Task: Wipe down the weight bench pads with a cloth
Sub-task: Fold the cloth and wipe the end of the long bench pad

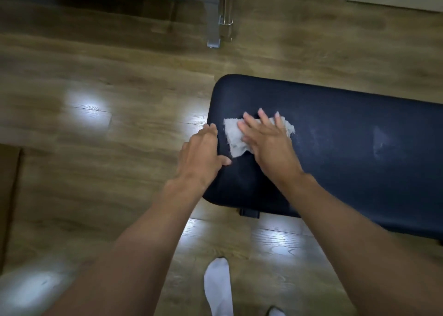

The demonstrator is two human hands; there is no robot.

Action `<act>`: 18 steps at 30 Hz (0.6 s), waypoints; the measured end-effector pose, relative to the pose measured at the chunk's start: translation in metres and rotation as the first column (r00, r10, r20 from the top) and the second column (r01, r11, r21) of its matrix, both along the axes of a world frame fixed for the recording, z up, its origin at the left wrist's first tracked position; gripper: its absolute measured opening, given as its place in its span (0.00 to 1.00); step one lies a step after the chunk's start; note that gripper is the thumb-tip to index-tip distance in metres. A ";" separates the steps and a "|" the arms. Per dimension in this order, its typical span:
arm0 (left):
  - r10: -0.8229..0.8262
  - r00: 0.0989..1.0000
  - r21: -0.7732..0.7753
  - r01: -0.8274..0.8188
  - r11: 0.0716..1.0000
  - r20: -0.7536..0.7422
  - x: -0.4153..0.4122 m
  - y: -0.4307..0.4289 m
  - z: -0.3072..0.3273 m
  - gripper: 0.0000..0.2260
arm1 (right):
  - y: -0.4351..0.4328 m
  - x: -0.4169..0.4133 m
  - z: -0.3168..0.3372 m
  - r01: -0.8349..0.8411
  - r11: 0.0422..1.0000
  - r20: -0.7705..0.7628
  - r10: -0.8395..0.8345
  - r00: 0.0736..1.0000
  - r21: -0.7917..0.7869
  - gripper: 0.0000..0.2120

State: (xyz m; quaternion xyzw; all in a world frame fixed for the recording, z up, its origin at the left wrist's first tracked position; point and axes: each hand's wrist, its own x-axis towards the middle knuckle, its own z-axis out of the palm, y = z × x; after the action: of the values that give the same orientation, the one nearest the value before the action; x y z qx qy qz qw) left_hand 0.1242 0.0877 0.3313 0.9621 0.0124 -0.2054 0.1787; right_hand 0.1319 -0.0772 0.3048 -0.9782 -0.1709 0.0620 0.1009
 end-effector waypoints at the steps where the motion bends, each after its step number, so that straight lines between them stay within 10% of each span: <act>1: -0.003 1.000 0.014 0.003 1.000 0.001 0.000 0.000 -0.001 0.37 | 0.007 0.024 0.000 0.007 0.999 0.005 -0.007 1.000 -0.048 0.19; 7: 0.027 0.998 0.046 -0.024 0.999 -0.053 0.005 -0.008 -0.003 0.31 | 0.039 0.085 -0.006 0.220 0.975 0.071 -0.220 0.973 0.001 0.14; 13: -0.051 0.984 0.047 0.060 0.997 -0.169 0.018 0.000 0.010 0.31 | 0.008 -0.034 -0.005 0.093 0.995 0.061 -0.095 0.994 0.036 0.22; 18: -0.062 0.990 0.068 0.072 0.995 -0.127 0.018 -0.004 0.012 0.21 | 0.007 0.024 0.006 0.061 0.997 0.038 -0.063 0.997 0.056 0.18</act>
State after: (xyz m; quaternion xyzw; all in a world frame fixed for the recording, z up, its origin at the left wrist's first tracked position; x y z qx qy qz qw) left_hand 0.1419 0.0837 0.3434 0.9531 -0.0013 -0.2705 0.1354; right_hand 0.1559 -0.0702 0.3106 -0.9809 -0.1441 0.0348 0.1261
